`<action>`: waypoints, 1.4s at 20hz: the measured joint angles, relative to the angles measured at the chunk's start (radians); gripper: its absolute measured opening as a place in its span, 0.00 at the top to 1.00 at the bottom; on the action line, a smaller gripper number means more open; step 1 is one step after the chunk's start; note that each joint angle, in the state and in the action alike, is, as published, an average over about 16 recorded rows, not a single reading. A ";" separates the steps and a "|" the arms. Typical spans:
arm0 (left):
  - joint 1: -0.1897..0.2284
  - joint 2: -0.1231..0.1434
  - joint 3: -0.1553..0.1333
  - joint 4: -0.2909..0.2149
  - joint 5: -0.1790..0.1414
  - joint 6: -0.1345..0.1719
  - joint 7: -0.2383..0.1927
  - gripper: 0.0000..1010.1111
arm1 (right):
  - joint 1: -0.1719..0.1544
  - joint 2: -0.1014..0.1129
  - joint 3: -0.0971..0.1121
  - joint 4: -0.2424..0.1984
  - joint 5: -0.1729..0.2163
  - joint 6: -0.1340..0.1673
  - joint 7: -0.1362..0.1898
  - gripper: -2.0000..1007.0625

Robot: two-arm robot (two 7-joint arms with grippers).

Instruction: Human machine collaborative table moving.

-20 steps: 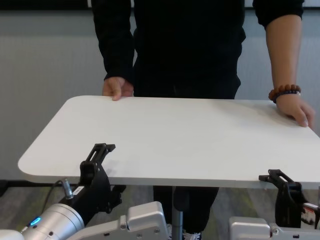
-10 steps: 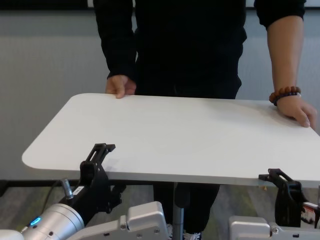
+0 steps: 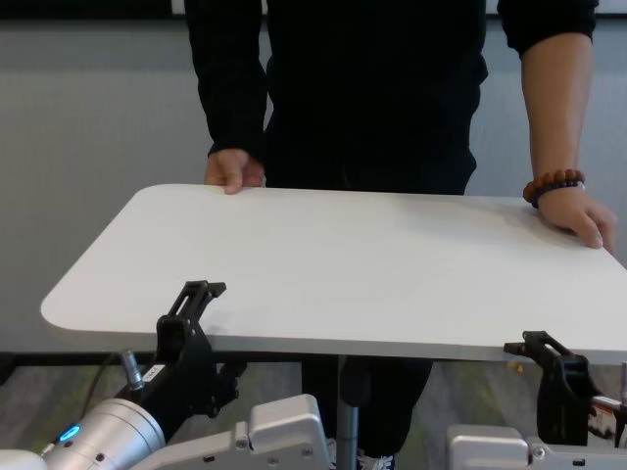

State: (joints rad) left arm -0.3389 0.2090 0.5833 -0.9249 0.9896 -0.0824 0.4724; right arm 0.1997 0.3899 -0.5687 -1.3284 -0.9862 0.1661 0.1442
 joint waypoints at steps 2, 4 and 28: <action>0.000 0.001 0.002 0.000 0.000 0.001 0.000 0.01 | -0.001 0.002 -0.002 -0.005 -0.001 0.000 0.002 0.01; 0.000 0.002 0.004 -0.002 0.001 0.002 0.000 0.01 | -0.003 0.005 -0.004 -0.012 -0.003 -0.001 0.003 0.01; 0.157 0.135 -0.018 -0.265 -0.028 0.024 -0.124 0.01 | -0.094 0.056 -0.005 -0.144 0.047 -0.070 0.007 0.01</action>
State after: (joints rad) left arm -0.1821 0.3436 0.5648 -1.1895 0.9612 -0.0583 0.3483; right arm 0.1055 0.4464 -0.5738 -1.4725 -0.9389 0.0963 0.1508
